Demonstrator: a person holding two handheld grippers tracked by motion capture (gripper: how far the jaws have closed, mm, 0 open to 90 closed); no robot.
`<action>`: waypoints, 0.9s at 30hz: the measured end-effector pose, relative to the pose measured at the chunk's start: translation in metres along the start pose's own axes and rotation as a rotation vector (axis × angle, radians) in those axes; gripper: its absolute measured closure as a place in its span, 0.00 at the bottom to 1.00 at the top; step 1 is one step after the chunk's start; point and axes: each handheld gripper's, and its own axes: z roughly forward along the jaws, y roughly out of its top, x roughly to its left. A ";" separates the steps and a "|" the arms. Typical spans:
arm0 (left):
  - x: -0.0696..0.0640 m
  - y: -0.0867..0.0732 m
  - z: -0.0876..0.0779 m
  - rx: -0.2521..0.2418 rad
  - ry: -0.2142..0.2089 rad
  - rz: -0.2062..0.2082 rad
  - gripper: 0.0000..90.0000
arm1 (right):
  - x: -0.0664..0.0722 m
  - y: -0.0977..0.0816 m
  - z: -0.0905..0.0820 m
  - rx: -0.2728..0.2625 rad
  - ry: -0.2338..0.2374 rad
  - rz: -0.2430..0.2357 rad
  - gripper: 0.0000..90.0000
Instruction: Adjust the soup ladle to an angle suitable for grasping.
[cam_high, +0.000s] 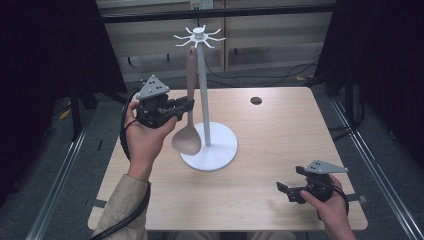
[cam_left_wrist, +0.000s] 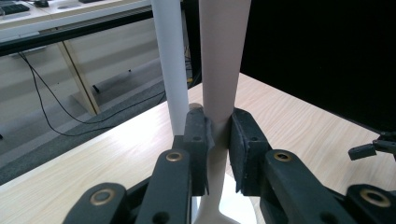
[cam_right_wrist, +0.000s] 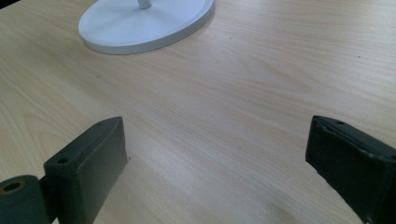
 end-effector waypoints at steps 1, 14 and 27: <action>0.000 0.000 0.001 0.002 0.003 -0.003 0.87 | 0.000 0.000 0.000 0.000 0.000 0.000 0.05; 0.002 0.000 0.008 0.009 0.027 -0.014 0.87 | -0.001 0.000 0.000 -0.001 0.003 -0.001 0.05; 0.004 -0.002 0.014 0.007 0.049 -0.022 0.87 | -0.001 0.000 0.000 -0.003 0.005 -0.004 0.05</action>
